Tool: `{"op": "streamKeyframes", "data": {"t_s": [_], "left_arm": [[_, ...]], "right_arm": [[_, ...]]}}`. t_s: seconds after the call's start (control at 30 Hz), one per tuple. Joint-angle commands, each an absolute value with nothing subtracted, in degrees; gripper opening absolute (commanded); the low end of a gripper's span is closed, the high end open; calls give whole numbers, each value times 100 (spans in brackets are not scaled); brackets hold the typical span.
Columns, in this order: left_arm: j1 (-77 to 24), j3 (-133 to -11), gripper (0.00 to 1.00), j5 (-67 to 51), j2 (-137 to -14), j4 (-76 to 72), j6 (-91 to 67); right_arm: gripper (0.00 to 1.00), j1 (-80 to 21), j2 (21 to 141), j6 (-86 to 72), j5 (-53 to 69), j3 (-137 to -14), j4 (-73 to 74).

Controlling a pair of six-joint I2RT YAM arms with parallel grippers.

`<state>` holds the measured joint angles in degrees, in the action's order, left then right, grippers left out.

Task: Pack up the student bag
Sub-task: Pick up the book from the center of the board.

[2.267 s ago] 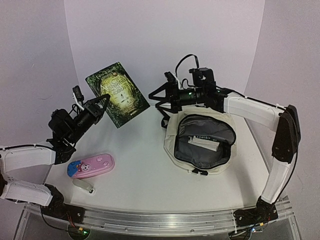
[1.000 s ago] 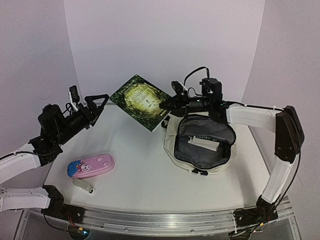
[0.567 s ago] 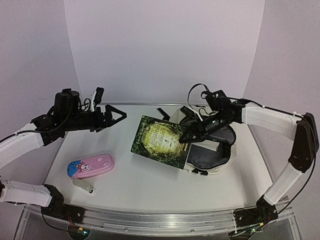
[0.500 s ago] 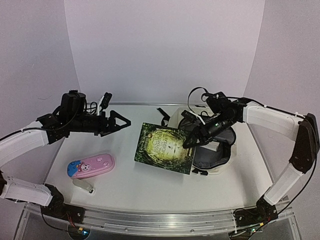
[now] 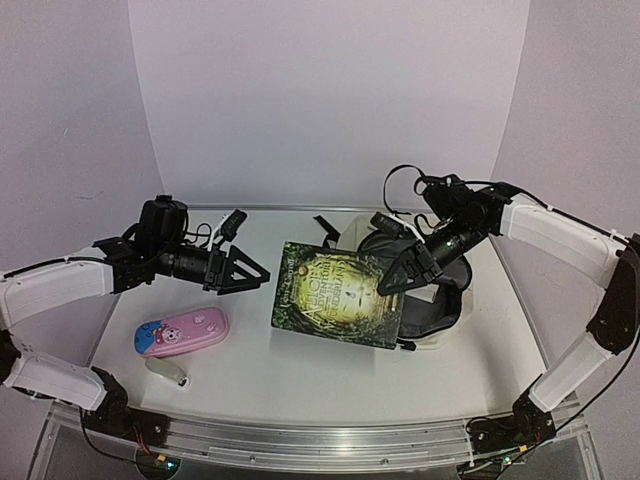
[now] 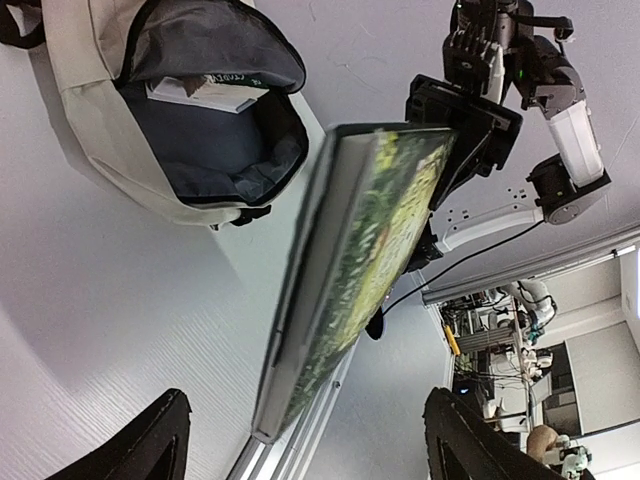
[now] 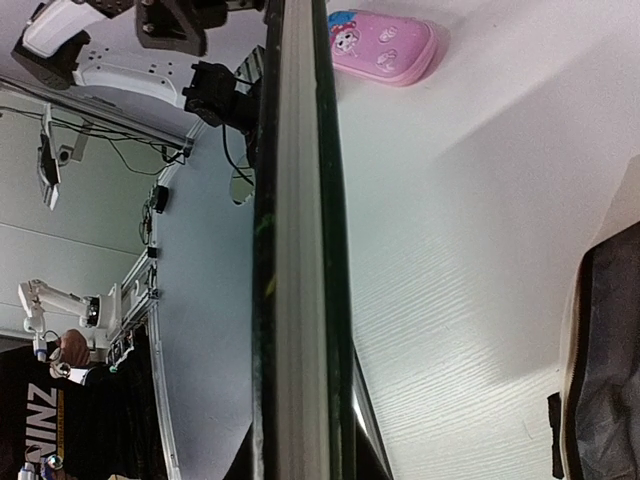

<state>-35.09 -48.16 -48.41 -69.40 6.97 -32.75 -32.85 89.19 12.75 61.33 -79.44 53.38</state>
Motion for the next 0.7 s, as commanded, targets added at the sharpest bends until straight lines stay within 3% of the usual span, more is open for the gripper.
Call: {"op": "streamKeyframes", "data": {"t_s": [0.0, 0.67], "left_arm": [[-3525, -4825, 78, -5393, -7100, 16, -3194], [-4069, -4665, 35, -6580, -7601, -1916, -4016]], "right_arm": [[0, -3416, 8755, 1302, 6926, -8407, 5239], [0, -3531, 8985, 1267, 7047, -8747, 5283]]}}
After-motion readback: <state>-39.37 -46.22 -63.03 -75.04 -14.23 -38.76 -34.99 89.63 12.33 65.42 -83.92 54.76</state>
